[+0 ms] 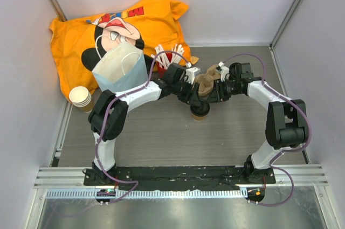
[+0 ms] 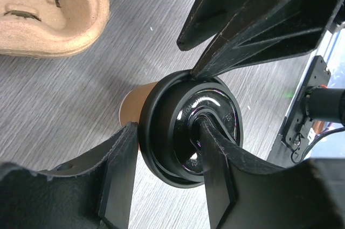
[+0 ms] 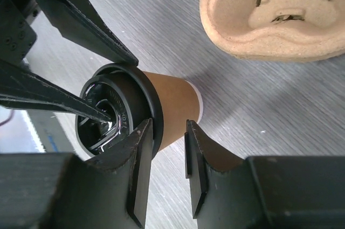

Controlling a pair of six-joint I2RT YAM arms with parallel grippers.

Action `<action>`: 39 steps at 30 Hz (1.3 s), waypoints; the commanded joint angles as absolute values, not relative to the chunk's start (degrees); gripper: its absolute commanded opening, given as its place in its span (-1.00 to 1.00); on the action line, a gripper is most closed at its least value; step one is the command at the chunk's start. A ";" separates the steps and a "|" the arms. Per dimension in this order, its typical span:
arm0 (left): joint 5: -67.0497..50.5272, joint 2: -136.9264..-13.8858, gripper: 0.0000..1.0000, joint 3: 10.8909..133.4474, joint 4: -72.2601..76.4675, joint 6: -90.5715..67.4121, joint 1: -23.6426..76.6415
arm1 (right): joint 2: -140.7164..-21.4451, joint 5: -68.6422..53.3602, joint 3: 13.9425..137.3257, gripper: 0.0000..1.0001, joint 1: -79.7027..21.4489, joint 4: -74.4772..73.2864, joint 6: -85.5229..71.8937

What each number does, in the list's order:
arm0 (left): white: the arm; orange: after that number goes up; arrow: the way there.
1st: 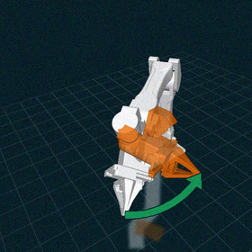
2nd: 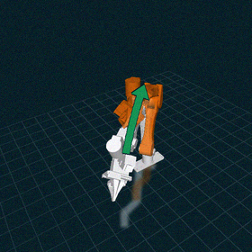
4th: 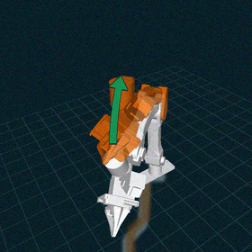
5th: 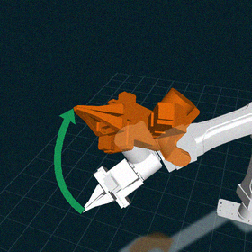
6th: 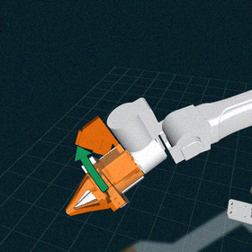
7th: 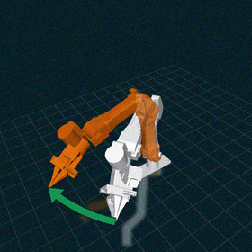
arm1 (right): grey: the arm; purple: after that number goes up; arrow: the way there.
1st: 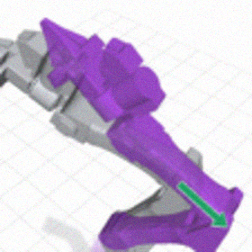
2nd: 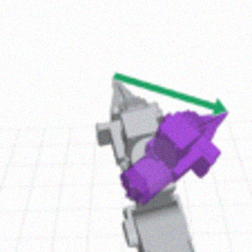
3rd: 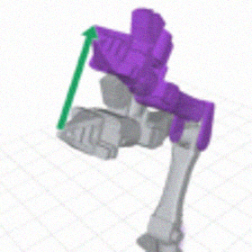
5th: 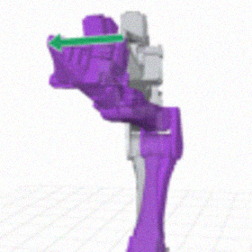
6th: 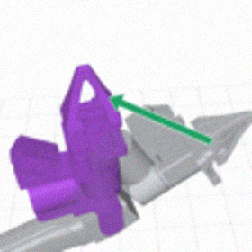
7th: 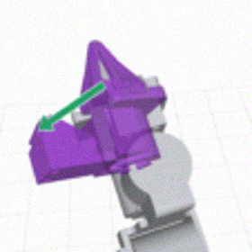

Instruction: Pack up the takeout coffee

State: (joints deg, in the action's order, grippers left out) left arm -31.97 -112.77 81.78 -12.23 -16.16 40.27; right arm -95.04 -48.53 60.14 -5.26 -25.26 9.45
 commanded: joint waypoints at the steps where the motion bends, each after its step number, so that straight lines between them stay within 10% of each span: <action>1: -20.39 -118.47 0.01 79.72 -23.20 -9.93 41.57 | -95.54 -38.85 57.22 -0.30 -9.22 -27.51 13.10; 39: -19.69 -120.59 0.01 79.19 -19.69 -18.63 40.96 | -88.42 -54.93 54.23 0.10 -2.37 -35.07 18.90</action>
